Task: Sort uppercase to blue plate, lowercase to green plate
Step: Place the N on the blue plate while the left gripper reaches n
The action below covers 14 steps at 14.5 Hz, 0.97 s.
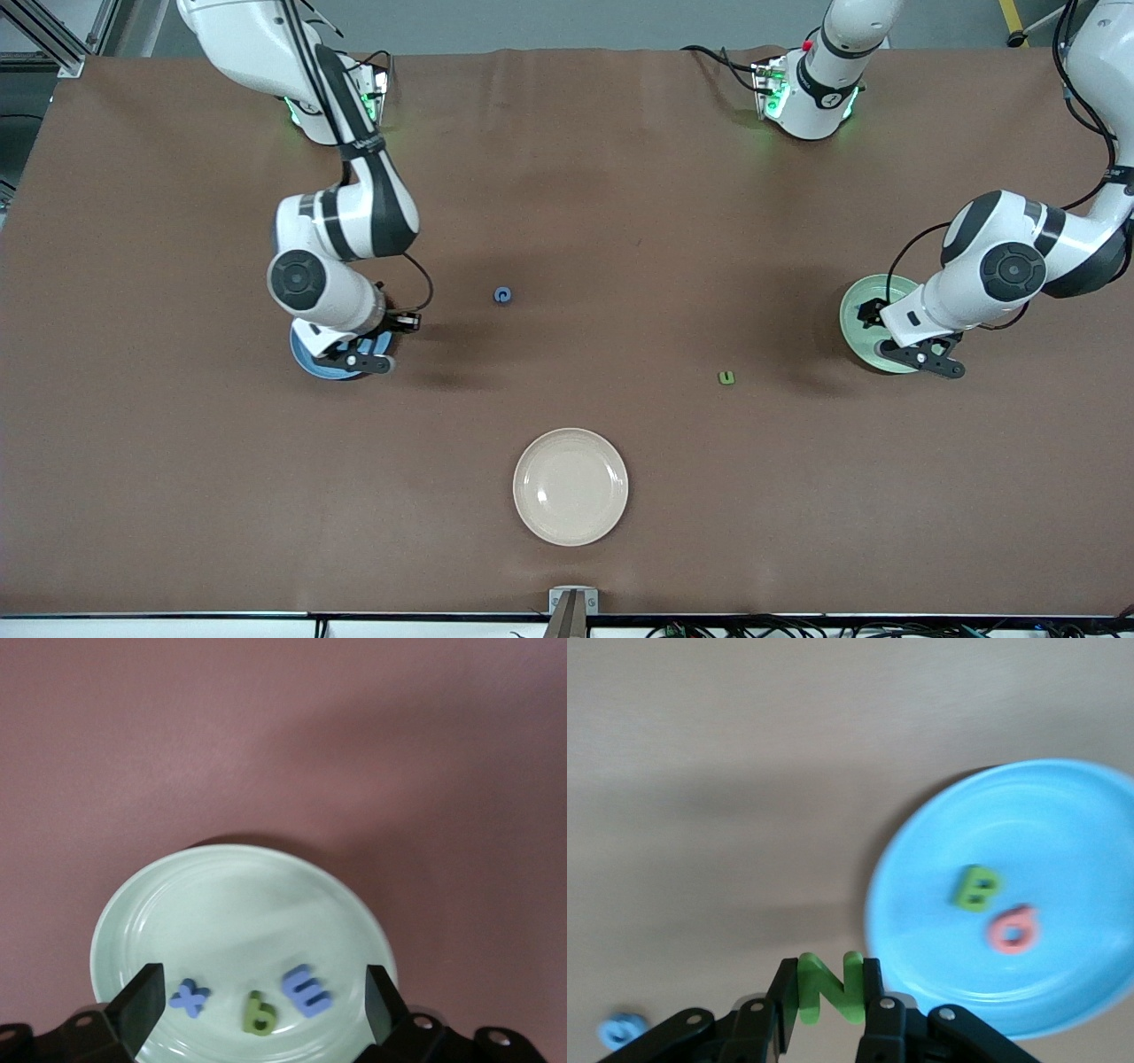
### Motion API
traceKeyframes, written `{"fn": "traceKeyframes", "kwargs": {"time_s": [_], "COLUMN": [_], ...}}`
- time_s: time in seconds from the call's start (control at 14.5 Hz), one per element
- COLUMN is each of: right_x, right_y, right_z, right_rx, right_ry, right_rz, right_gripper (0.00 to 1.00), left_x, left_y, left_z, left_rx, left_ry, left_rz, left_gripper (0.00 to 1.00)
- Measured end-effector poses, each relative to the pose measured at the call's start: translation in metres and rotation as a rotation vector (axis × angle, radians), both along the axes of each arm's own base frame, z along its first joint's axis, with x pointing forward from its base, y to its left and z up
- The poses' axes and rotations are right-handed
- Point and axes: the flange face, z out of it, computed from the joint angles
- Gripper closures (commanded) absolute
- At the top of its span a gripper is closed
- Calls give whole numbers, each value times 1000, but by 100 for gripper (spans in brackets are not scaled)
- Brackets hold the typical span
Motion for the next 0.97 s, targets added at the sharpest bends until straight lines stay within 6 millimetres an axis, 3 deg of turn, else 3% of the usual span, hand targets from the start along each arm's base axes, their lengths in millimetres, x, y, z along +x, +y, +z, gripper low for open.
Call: {"fn": "traceKeyframes", "kwargs": {"time_s": [0.14, 0.42, 0.62, 0.97], "right_x": [-5, -25, -42, -54], "right_y": [-26, -64, -76, -79], "right_z": [-2, -20, -42, -56], "right_rx": [-8, -8, -20, -31], "right_ry": [17, 43, -2, -25], "right_rz": [29, 44, 33, 37], "right_gripper": [98, 98, 98, 97], "left_x": [6, -1, -3, 3], "left_y": [-32, -114, -164, -216], "left_z": [13, 15, 8, -28], "left_rx": [-17, -11, -15, -30], "left_ry": [-16, -36, -42, -77], "left_rz": [69, 263, 382, 454], "left_gripper": [1, 1, 1, 1]}}
